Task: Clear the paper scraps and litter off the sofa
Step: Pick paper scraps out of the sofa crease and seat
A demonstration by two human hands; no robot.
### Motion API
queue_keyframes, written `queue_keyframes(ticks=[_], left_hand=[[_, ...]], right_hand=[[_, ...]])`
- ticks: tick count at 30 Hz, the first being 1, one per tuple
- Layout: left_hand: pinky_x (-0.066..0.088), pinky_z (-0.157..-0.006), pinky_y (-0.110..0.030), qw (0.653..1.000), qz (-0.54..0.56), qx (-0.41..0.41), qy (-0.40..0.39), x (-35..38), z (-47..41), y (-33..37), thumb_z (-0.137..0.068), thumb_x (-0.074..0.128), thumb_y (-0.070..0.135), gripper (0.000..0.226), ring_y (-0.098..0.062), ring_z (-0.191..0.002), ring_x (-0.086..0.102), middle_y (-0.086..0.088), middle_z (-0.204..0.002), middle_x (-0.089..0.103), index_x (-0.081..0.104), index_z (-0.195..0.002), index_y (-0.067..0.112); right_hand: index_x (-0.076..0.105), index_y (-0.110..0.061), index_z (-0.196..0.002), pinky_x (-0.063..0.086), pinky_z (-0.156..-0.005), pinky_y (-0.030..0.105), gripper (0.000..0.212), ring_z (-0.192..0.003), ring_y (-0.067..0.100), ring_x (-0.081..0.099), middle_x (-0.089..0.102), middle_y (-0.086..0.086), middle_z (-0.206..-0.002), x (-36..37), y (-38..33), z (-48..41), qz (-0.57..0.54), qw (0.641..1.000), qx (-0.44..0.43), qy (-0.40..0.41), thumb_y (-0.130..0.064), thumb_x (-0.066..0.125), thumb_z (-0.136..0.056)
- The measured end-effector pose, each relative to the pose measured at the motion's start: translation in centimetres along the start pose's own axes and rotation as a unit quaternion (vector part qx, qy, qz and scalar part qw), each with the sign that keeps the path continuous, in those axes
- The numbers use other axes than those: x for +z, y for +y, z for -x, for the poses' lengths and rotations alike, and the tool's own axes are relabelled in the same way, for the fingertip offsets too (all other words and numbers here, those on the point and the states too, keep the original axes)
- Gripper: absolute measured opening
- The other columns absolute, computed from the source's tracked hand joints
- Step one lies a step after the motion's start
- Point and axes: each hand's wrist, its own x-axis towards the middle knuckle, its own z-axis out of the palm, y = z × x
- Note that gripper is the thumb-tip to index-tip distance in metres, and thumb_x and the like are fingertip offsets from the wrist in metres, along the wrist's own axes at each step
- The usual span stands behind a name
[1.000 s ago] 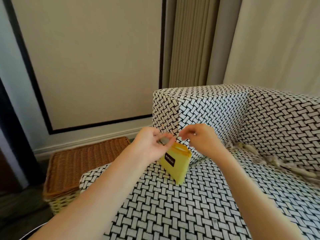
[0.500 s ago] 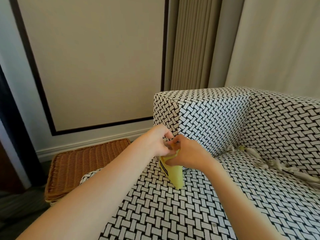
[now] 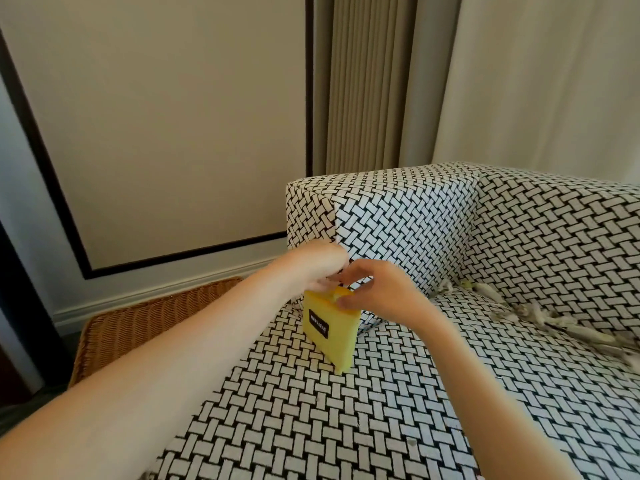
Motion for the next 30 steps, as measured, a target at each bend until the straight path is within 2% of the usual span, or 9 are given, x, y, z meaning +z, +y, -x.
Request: queue_keyframes(ticks=[4,6,8,12,16,19,22,24,30], left_hand=[[0.050,-0.060,-0.031,0.935,-0.266,0.189,0.138,0.7,1.2,0.1,-0.085,0.044,0.005,0.022,-0.018,-0.055,0.049,-0.007,-0.073,0.063,0.060,-0.072,0.002],[0.055,-0.069,-0.036,0.901,-0.279,0.275,0.188,1.9,1.6,-0.1,-0.084,0.044,0.004,0.023,-0.021,-0.053,0.052,-0.008,-0.069,0.064,0.061,-0.068,0.001],[0.054,-0.059,-0.033,0.905,-0.260,0.304,0.146,3.8,1.5,0.0,-0.083,0.043,0.004,0.024,-0.017,-0.046,0.045,-0.011,-0.071,0.067,0.060,-0.067,-0.001],[0.027,-0.044,-0.022,0.942,-0.233,0.242,-0.015,8.0,-1.4,0.1,-0.086,0.038,0.006,0.022,-0.012,-0.048,0.033,-0.003,-0.086,0.054,0.059,-0.086,0.013],[0.027,-0.052,-0.018,0.946,-0.252,0.187,-0.077,11.7,-5.2,0.0,-0.091,0.037,0.007,0.020,-0.012,-0.066,0.042,0.002,-0.082,0.048,0.054,-0.094,0.016],[0.027,-0.052,-0.019,0.929,-0.322,0.147,-0.108,13.8,-6.9,0.3,-0.095,0.034,0.010,0.020,-0.015,-0.065,0.041,-0.001,-0.072,0.038,0.053,-0.096,0.004],[0.043,-0.071,-0.027,0.906,-0.392,0.101,-0.123,16.1,-8.4,-0.5,-0.100,0.030,0.020,0.041,-0.020,-0.088,0.052,-0.011,-0.113,0.055,0.041,-0.134,0.001],[0.043,-0.090,-0.031,0.904,-0.402,0.115,-0.089,16.9,-9.4,-1.6,-0.101,0.027,0.027,0.047,-0.025,-0.116,0.051,-0.016,-0.136,0.048,0.039,-0.137,-0.001],[0.042,-0.067,-0.026,0.938,-0.315,0.137,-0.048,20.1,-13.8,-2.3,-0.098,0.025,0.040,0.054,-0.024,-0.086,0.060,-0.011,-0.097,0.064,0.058,-0.114,0.000]], right_hand=[[0.066,-0.025,-0.092,0.045,-0.078,0.016,0.016,-0.084,-0.001,0.058,0.065,-0.016,-0.092,-2.2,2.5,-0.1,-0.025,0.999,0.020,0.045,-0.018,0.070,-0.079],[0.066,-0.027,-0.089,0.046,-0.081,0.021,0.013,-0.083,0.001,0.058,0.065,-0.015,-0.088,-3.1,4.3,-0.3,-0.033,0.995,0.049,0.081,-0.016,0.065,-0.082],[0.066,-0.027,-0.090,0.047,-0.084,0.027,0.014,-0.085,0.006,0.059,0.065,-0.012,-0.089,-3.8,6.5,-0.4,-0.017,0.988,0.089,0.121,-0.015,0.061,-0.083],[0.065,-0.016,-0.099,0.047,-0.073,0.022,0.018,-0.078,0.010,0.056,0.066,0.001,-0.103,-3.9,11.5,-0.1,-0.004,0.968,0.167,0.186,-0.007,0.056,-0.086],[0.064,-0.010,-0.109,0.049,-0.080,0.025,0.027,-0.084,0.012,0.055,0.065,0.005,-0.111,-3.7,15.3,0.2,0.026,0.942,0.224,0.250,-0.001,0.054,-0.086],[0.062,-0.008,-0.112,0.042,-0.064,0.016,0.030,-0.075,0.009,0.052,0.063,0.003,-0.106,-4.5,16.6,0.0,0.060,0.931,0.214,0.290,0.000,0.054,-0.084],[0.061,-0.012,-0.114,0.047,-0.072,0.023,0.035,-0.082,0.012,0.053,0.058,0.006,-0.117,-5.5,18.3,-0.4,0.098,0.917,0.216,0.319,-0.003,0.059,-0.081],[0.059,-0.014,-0.112,0.049,-0.082,0.031,0.033,-0.092,0.016,0.053,0.053,0.007,-0.119,-6.0,18.9,-0.6,0.124,0.908,0.224,0.333,-0.007,0.061,-0.080],[0.049,-0.005,-0.123,0.046,-0.089,0.033,0.041,-0.105,0.023,0.052,0.051,0.013,-0.122,-7.8,21.1,-2.0,0.215,0.894,0.273,0.282,-0.023,0.055,-0.087]])
